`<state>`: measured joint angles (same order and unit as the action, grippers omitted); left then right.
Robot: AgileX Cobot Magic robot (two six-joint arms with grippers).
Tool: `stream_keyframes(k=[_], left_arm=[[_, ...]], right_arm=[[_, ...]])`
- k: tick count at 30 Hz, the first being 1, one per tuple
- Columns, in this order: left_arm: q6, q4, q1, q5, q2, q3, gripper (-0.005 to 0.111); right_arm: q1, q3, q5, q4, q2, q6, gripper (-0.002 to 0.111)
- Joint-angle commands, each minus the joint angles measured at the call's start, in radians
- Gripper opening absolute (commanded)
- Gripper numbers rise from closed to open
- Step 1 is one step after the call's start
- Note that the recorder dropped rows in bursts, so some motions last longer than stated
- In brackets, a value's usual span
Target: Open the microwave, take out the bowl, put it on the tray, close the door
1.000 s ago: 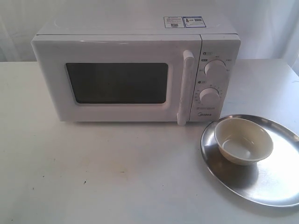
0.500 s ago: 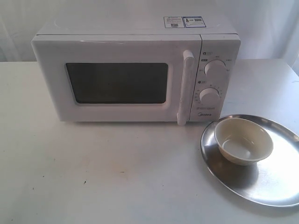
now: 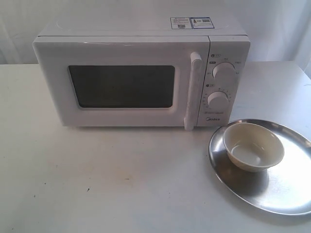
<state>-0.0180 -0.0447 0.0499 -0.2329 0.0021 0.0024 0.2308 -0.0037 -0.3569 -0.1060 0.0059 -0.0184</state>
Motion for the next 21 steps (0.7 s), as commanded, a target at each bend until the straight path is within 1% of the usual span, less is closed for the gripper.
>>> stream_keyframes(k=[1,21], left_arm=[[-0.004,0.006,-0.004,0.001,-0.002,-0.002,0.000],[-0.004,0.006,-0.004,0.001,-0.002,-0.002,0.000]], right_arm=[[-0.004,0.004,0.004,-0.003,-0.006,-0.004,0.000],[-0.004,0.004,0.006,-0.003,-0.006,-0.022,0.000]])
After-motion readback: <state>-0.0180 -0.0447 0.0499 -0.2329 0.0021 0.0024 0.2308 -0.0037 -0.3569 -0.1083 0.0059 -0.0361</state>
